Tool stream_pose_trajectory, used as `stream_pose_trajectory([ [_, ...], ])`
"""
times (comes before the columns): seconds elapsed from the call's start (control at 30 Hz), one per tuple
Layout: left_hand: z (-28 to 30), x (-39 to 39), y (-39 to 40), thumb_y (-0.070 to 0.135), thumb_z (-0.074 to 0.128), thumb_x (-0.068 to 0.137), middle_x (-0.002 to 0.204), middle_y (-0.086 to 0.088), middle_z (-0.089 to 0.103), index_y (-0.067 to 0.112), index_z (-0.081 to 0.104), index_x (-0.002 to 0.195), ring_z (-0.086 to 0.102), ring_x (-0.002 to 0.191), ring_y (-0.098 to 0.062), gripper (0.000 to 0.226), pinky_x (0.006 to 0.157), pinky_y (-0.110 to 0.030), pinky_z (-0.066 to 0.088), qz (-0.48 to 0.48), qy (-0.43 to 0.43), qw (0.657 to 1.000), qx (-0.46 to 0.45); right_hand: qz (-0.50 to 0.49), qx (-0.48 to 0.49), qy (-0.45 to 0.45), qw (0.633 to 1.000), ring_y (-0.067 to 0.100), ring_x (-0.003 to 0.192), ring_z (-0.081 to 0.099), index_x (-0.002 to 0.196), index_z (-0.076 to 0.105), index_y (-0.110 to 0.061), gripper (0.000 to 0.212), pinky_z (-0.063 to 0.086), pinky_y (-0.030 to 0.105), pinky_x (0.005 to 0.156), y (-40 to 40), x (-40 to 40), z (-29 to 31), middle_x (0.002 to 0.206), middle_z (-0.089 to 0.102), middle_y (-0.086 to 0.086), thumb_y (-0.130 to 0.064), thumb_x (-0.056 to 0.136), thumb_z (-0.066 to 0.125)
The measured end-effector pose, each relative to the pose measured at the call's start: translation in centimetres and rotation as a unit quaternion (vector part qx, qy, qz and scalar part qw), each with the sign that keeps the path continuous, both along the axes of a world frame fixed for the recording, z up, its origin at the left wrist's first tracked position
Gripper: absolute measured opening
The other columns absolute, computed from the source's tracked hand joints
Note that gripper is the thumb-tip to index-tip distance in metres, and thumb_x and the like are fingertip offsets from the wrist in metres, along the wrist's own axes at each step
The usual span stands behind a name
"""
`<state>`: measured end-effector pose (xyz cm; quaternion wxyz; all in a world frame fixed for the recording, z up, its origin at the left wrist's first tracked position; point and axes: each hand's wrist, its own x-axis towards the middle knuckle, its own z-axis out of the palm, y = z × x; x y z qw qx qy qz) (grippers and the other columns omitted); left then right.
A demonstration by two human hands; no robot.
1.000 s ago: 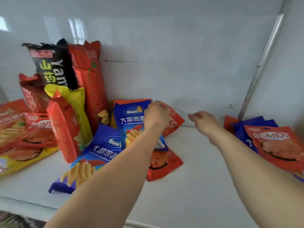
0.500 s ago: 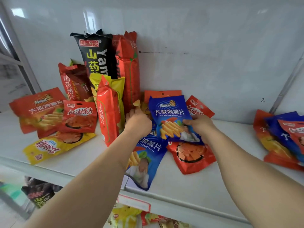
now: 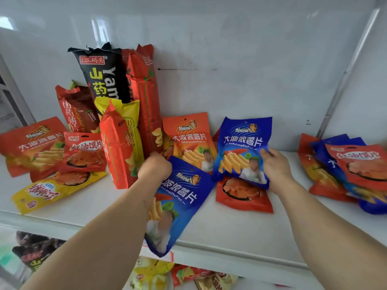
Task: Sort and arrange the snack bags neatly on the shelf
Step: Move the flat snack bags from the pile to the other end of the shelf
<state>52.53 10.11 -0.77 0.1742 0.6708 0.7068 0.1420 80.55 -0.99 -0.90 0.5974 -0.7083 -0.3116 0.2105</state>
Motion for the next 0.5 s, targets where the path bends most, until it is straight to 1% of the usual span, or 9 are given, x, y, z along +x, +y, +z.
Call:
stream_pose_trajectory([
  [0.07, 0.4, 0.3, -0.5, 0.013, 0.053, 0.095, 0.119, -0.015, 0.066, 0.003, 0.060, 0.121, 0.063, 0.105, -0.035, 0.028, 0.081, -0.039, 0.054, -0.013, -0.032, 0.999, 0.021, -0.017, -0.012, 0.075, 0.997, 0.032, 0.086, 0.065, 0.097, 0.066, -0.009, 0.030, 0.051, 0.042, 0.083, -0.4, 2.0, 0.0, 0.091, 0.068, 0.012, -0.036, 0.096, 0.053],
  [0.1, 0.5, 0.7, -0.6, 0.011, 0.050, 0.098, 0.124, -0.014, 0.066, 0.005, 0.062, 0.123, 0.063, 0.111, -0.033, 0.028, 0.085, -0.038, 0.054, -0.025, -0.033, 0.999, 0.017, -0.021, -0.012, 0.108, 0.994, 0.031, 0.085, 0.065, 0.099, 0.065, -0.008, 0.030, 0.053, 0.042, 0.084, -0.6, 3.0, 0.1, 0.091, 0.068, 0.013, -0.037, 0.095, 0.055],
  [0.13, 1.1, 0.9, -1.1, 0.009, 0.047, 0.100, 0.130, -0.011, 0.064, 0.007, 0.062, 0.127, 0.060, 0.118, -0.030, 0.031, 0.090, -0.035, 0.051, -0.012, -0.084, 0.996, 0.022, -0.018, -0.016, 0.131, 0.991, 0.029, 0.084, 0.065, 0.098, 0.064, -0.009, 0.027, 0.054, 0.042, 0.085, -1.1, 3.9, 0.3, 0.093, 0.069, 0.013, -0.035, 0.095, 0.057],
  [0.23, 1.9, 1.5, -1.4, 0.009, 0.043, 0.103, 0.136, -0.005, 0.059, 0.012, 0.058, 0.133, 0.056, 0.125, -0.024, 0.034, 0.090, -0.030, 0.049, -0.038, -0.041, 0.997, 0.060, -0.008, -0.030, 0.166, 0.986, 0.025, 0.075, 0.064, 0.087, 0.060, -0.012, 0.019, 0.056, 0.034, 0.073, -2.7, 5.0, 1.2, 0.088, 0.069, 0.012, -0.029, 0.096, 0.059],
  [0.27, 2.0, 1.7, -0.9, 0.011, 0.046, 0.102, 0.135, -0.005, 0.059, 0.013, 0.058, 0.132, 0.056, 0.125, -0.024, 0.033, 0.087, -0.029, 0.049, -0.037, -0.060, 0.995, 0.077, -0.002, -0.033, 0.170, 0.985, 0.024, 0.075, 0.064, 0.086, 0.060, -0.013, 0.018, 0.055, 0.034, 0.073, -3.2, 5.2, 1.5, 0.088, 0.068, 0.010, -0.028, 0.096, 0.059],
  [0.3, 2.2, 2.1, -0.5, 0.012, 0.049, 0.101, 0.134, -0.006, 0.060, 0.012, 0.059, 0.131, 0.057, 0.125, -0.024, 0.032, 0.083, -0.028, 0.050, 0.007, -0.097, 0.993, 0.064, 0.002, -0.039, 0.170, 0.985, 0.023, 0.077, 0.064, 0.087, 0.061, -0.013, 0.018, 0.054, 0.035, 0.076, -3.4, 5.5, 1.6, 0.089, 0.068, 0.009, -0.028, 0.096, 0.059],
  [0.37, 2.4, 2.8, -0.1, 0.011, 0.049, 0.101, 0.135, -0.009, 0.060, 0.009, 0.060, 0.131, 0.057, 0.124, -0.026, 0.032, 0.079, -0.027, 0.050, 0.028, -0.200, 0.978, 0.049, 0.004, -0.039, 0.176, 0.984, 0.020, 0.076, 0.063, 0.091, 0.061, -0.011, 0.017, 0.051, 0.034, 0.074, -4.1, 5.5, 1.8, 0.086, 0.066, 0.006, -0.027, 0.097, 0.058],
  [0.4, 2.4, 3.3, -0.3, 0.011, 0.048, 0.102, 0.135, -0.009, 0.060, 0.009, 0.059, 0.131, 0.057, 0.125, -0.026, 0.032, 0.083, -0.028, 0.050, 0.021, -0.204, 0.977, 0.063, 0.008, -0.024, 0.195, 0.980, 0.020, 0.075, 0.062, 0.096, 0.061, -0.010, 0.016, 0.051, 0.032, 0.072, -4.3, 5.4, 2.0, 0.085, 0.066, 0.006, -0.025, 0.098, 0.056],
  [0.5, 1.6, 5.1, -0.7, 0.012, 0.052, 0.100, 0.134, -0.003, 0.060, 0.015, 0.059, 0.131, 0.057, 0.124, -0.022, 0.031, 0.093, -0.027, 0.049, -0.055, -0.077, 0.991, 0.096, 0.019, -0.019, 0.224, 0.974, 0.022, 0.078, 0.064, 0.109, 0.061, -0.006, 0.022, 0.052, 0.036, 0.076, -4.5, 5.4, 1.9, 0.073, 0.068, 0.007, -0.024, 0.099, 0.054],
])
